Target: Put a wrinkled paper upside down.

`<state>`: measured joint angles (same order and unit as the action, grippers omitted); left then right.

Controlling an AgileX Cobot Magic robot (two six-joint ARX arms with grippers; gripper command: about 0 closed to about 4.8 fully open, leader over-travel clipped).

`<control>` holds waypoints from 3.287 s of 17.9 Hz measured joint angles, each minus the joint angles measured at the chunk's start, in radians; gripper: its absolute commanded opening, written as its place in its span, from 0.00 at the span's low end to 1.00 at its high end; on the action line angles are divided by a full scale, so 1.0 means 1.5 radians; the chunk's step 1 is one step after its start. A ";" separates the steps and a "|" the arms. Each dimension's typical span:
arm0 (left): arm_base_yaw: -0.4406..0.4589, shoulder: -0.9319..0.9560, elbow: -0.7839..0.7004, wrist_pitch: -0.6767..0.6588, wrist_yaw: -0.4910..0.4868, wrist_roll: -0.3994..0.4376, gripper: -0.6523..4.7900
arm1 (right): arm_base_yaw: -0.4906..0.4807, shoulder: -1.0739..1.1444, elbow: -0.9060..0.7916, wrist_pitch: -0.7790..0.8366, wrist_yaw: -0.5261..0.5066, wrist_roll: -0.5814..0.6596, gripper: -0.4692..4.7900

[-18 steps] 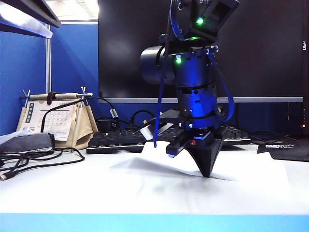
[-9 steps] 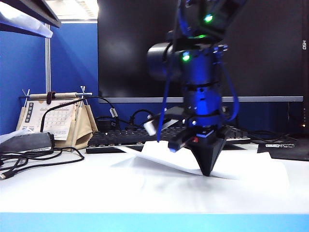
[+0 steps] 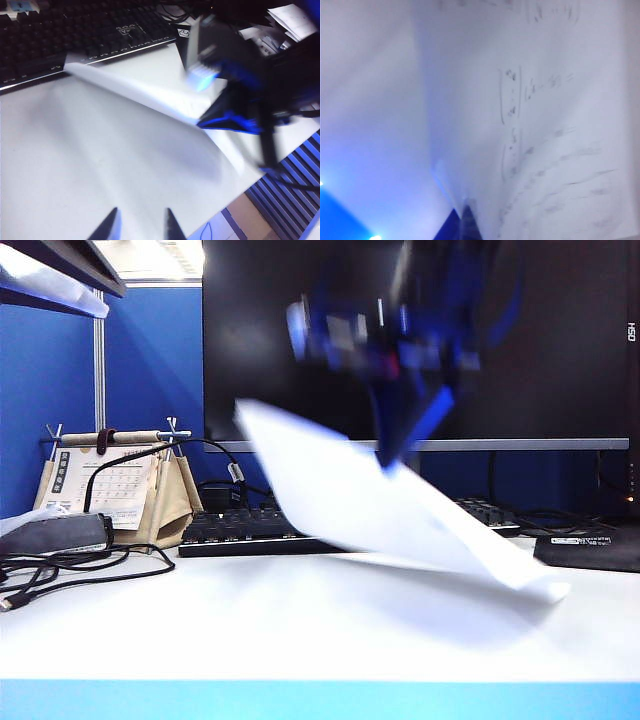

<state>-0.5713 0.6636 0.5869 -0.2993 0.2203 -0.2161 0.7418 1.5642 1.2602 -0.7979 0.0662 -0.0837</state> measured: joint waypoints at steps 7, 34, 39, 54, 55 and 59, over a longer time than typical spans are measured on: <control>0.000 0.001 0.000 0.025 0.000 0.002 0.34 | 0.063 -0.034 0.215 -0.043 -0.094 0.060 0.07; 0.000 0.002 0.000 0.057 0.000 0.030 0.34 | -0.209 -0.353 -0.324 0.239 -0.164 0.318 0.08; 0.000 0.001 0.000 0.057 0.000 0.030 0.34 | -0.306 -0.355 -0.327 0.242 -0.171 0.295 0.08; 0.000 0.002 0.001 0.058 0.000 0.029 0.34 | -0.434 -0.291 -0.429 0.237 -0.289 0.228 0.08; 0.000 0.002 0.001 0.058 0.001 0.029 0.34 | -0.434 -0.282 -0.429 0.238 -0.303 0.228 0.08; 0.000 0.002 0.001 0.057 0.012 0.028 0.34 | -0.413 -0.237 -0.429 0.245 -0.356 0.215 0.20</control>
<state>-0.5713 0.6666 0.5877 -0.2131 0.2386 -0.1738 0.1230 1.2095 0.6167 -0.4309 -0.4679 0.2382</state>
